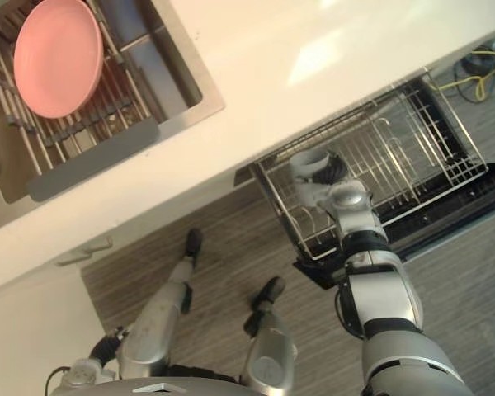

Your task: Walk over to the sink, pick up the cup, carry it to the dishwasher, place the cup inside the dishwasher, then close the dishwasher door

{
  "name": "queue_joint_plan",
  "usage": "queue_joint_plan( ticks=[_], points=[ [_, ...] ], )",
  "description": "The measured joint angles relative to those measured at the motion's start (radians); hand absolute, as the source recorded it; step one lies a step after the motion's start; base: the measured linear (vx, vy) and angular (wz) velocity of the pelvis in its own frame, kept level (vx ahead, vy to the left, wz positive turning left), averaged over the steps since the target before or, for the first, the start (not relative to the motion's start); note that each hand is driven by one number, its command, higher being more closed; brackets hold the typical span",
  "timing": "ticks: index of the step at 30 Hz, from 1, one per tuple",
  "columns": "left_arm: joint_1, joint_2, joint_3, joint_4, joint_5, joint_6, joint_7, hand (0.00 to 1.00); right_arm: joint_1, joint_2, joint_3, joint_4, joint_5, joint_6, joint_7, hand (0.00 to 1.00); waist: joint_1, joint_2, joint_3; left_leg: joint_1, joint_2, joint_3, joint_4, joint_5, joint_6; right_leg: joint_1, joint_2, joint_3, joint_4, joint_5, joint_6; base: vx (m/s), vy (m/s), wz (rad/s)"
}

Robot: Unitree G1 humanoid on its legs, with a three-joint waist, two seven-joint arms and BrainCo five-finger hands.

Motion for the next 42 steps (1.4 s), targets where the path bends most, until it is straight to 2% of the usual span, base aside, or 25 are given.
queue_joint_plan(
  ticks=[3,6,7,10,14,16,19,23,28,33,36,37,40,42],
  points=[
    [-0.011,0.002,-0.026,0.012,0.001,-0.004,-0.002,0.00,-0.049,-0.019,0.024,0.044,0.002,0.010,0.010,1.00,0.015,0.014,0.008,-0.010,-0.003,-0.022,0.000,0.011,0.006,-0.012,-0.008,0.001,0.039,-0.029,0.002,0.02,-0.058,0.21],
    [-0.011,0.002,-0.049,0.028,0.002,-0.022,-0.002,0.00,-0.098,-0.022,0.055,0.067,0.004,0.029,0.037,1.00,0.033,0.021,0.010,-0.028,-0.002,-0.036,0.000,0.010,-0.005,-0.044,-0.017,0.000,0.091,-0.059,0.000,-0.01,-0.065,0.13],
    [-0.011,0.003,-0.061,0.030,0.002,-0.027,-0.002,0.00,-0.107,-0.024,0.058,0.067,0.004,0.037,0.047,0.00,0.038,0.026,0.013,-0.041,-0.002,-0.047,0.000,0.014,-0.007,-0.057,-0.018,0.001,0.109,-0.072,0.000,-0.01,-0.070,0.21],
    [-0.011,0.000,-0.088,0.040,0.002,-0.033,-0.007,0.00,-0.110,-0.022,0.080,0.073,0.007,0.055,0.073,0.00,0.049,0.031,0.015,-0.048,-0.007,-0.059,0.001,0.023,-0.006,-0.073,-0.033,0.003,0.148,-0.097,0.000,0.00,-0.061,0.15],
    [-0.012,-0.001,-0.102,0.040,0.002,-0.041,-0.006,0.00,-0.122,-0.015,0.079,0.099,0.037,0.055,0.070,0.00,0.048,0.044,0.021,-0.046,-0.017,-0.070,0.001,0.026,-0.007,-0.082,-0.050,0.003,0.192,-0.125,0.002,-0.02,-0.054,0.12],
    [-0.016,-0.001,-0.124,0.047,0.002,-0.044,-0.007,0.00,-0.137,-0.016,0.076,0.112,0.040,0.049,0.056,0.00,0.051,0.063,0.028,-0.049,-0.019,-0.072,0.000,0.025,-0.009,-0.090,-0.052,0.004,0.208,-0.131,0.003,-0.05,-0.053,0.04],
    [-0.022,-0.004,-0.142,0.062,0.002,-0.046,-0.007,0.00,-0.142,-0.016,0.075,0.110,0.040,0.031,0.030,0.00,0.050,0.074,0.024,-0.058,-0.019,-0.075,0.001,0.025,-0.012,-0.107,-0.056,0.006,0.226,-0.139,0.001,-0.05,-0.049,0.01],
    [-0.028,-0.002,-0.156,0.068,0.002,-0.049,-0.001,0.00,-0.142,-0.016,0.070,0.108,0.040,0.024,0.017,0.00,0.044,0.082,0.024,-0.061,-0.019,-0.087,0.001,0.029,-0.018,-0.112,-0.064,0.003,0.252,-0.156,0.000,-0.05,-0.062,0.09],
    [-0.028,-0.004,-0.156,0.068,0.002,-0.049,0.003,0.00,-0.141,-0.003,0.067,0.105,0.078,0.019,-0.037,0.00,0.042,0.083,0.023,-0.056,-0.017,-0.091,0.001,0.030,-0.023,-0.114,-0.069,0.005,0.272,-0.174,-0.004,-0.04,-0.069,0.03],
    [-0.028,-0.005,-0.148,0.065,0.002,-0.042,0.008,0.00,-0.084,0.025,-0.025,0.021,0.121,-0.014,-0.061,0.00,0.033,0.083,0.023,-0.014,-0.018,-0.065,0.001,0.031,-0.019,-0.083,-0.071,0.023,0.269,-0.174,-0.003,-0.01,-0.058,-0.09],
    [-0.026,-0.010,-0.110,0.067,0.002,-0.030,0.010,0.00,0.009,0.036,-0.061,-0.082,0.127,-0.043,-0.068,0.00,0.005,0.082,0.020,0.026,-0.016,-0.060,0.001,0.028,-0.023,-0.032,-0.062,0.023,0.228,-0.161,0.004,-0.03,-0.050,-0.08],
    [-0.023,-0.012,-0.099,0.068,0.002,-0.019,0.010,0.00,0.055,0.044,-0.087,-0.104,0.129,-0.054,-0.069,0.00,-0.001,0.080,0.000,0.034,-0.014,-0.047,0.001,0.023,-0.029,-0.021,-0.056,0.027,0.208,-0.150,0.004,-0.03,-0.026,-0.14],
    [0.005,-0.006,-0.060,0.069,0.005,0.002,0.010,0.00,0.164,0.110,-0.121,-0.139,0.151,-0.063,-0.071,0.00,-0.022,0.051,-0.056,0.068,-0.007,-0.014,0.001,0.013,-0.039,0.021,-0.040,0.046,0.146,-0.117,0.008,-0.02,-0.030,-0.28],
    [0.016,-0.005,-0.031,0.071,0.023,0.007,0.008,0.00,0.234,0.145,-0.129,-0.176,0.185,-0.064,-0.077,0.00,-0.023,0.033,-0.085,0.106,0.002,0.011,0.001,-0.004,-0.040,0.058,-0.027,0.064,0.106,-0.102,0.009,-0.03,-0.040,-0.40]
  ],
)
